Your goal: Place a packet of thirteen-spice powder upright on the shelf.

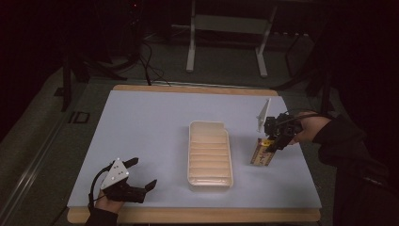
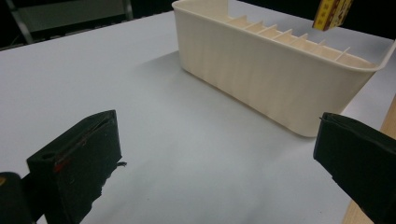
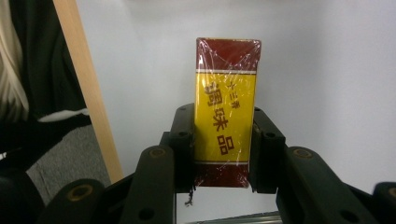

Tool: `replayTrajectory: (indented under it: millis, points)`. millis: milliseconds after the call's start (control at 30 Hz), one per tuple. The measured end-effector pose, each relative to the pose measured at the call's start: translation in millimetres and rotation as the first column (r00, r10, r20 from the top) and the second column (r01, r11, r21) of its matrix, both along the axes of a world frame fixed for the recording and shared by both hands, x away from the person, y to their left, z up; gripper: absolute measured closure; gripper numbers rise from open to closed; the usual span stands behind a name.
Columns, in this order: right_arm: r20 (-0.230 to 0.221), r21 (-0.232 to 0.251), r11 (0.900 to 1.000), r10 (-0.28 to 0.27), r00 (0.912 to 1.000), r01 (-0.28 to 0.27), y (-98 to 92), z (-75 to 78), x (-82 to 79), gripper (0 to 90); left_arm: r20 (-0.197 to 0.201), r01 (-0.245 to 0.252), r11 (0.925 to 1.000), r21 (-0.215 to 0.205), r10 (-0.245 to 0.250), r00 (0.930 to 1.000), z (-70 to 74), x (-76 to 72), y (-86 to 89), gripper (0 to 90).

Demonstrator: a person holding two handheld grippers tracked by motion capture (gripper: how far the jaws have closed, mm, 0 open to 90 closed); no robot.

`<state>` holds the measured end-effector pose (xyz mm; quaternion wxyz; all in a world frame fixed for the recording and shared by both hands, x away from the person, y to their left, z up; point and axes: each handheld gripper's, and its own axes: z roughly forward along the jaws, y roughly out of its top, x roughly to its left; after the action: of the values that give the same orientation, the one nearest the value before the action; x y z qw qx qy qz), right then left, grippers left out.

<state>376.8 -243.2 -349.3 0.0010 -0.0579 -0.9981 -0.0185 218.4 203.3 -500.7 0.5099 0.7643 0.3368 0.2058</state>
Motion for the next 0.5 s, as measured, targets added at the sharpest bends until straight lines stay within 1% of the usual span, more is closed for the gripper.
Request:
replayTrajectory:
  millis: [233, 333, 467, 500]
  points:
    - [0.033, 0.015, 1.000, 0.016, 0.9993, -0.016, 11.4, 18.7, -5.6, 67.7, -0.001, 0.001, 1.0000, 0.003, -0.001, 1.0000, 0.1, -0.3, -0.2, 0.9]
    - [0.043, 0.032, 0.999, 0.018, 0.9989, -0.019, 16.4, 26.2, -7.1, 67.7, -0.001, 0.001, 1.0000, 0.003, -0.001, 1.0000, 0.1, -0.4, -0.4, 0.9]
    - [0.064, 0.054, 0.998, 0.038, 0.9972, -0.042, 23.2, 33.8, -8.5, 67.7, -0.001, 0.002, 1.0000, 0.003, -0.002, 1.0000, 0.1, -0.4, -0.4, 0.9]
    - [0.067, 0.058, 0.998, 0.036, 0.9972, -0.040, 25.0, 35.4, -8.9, 67.7, -0.001, 0.002, 1.0000, 0.003, -0.002, 1.0000, 0.1, -0.5, -0.4, 0.9]
